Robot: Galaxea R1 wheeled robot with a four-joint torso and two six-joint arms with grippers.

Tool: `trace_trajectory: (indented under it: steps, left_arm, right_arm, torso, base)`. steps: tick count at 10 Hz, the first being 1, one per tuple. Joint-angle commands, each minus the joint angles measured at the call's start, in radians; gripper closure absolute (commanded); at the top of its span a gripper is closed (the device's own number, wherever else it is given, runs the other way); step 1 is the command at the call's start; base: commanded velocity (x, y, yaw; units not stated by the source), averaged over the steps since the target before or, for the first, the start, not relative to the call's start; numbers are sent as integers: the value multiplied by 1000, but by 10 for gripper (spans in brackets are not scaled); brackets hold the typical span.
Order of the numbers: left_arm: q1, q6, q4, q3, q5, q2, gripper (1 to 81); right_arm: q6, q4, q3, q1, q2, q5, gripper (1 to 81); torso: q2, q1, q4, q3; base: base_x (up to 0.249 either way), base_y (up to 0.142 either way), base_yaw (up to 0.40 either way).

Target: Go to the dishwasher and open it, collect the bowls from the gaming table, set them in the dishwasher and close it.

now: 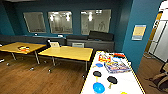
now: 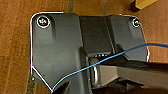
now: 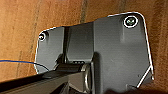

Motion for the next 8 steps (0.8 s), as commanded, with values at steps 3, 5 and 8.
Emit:
trace_trajectory:
  steps: [3,5,8]
  left_arm:
    - [-46,-3,-2,3,54,0,10]
    - [-46,-3,-2,3,57,-2,10]
    - [-46,-3,-3,3,57,-2,10]
  right_arm:
    - [-1,-9,3,48,-11,-44,10]
    - [-1,-9,3,50,-11,-44,10]
    - [-1,-9,2,48,-11,-44,10]
  torso:
    - [0,0,0,0]
    - [0,0,0,0]
    - [0,0,0,0]
  base:
    - [0,0,0]
    - [0,0,-139]
    - [0,0,-232]
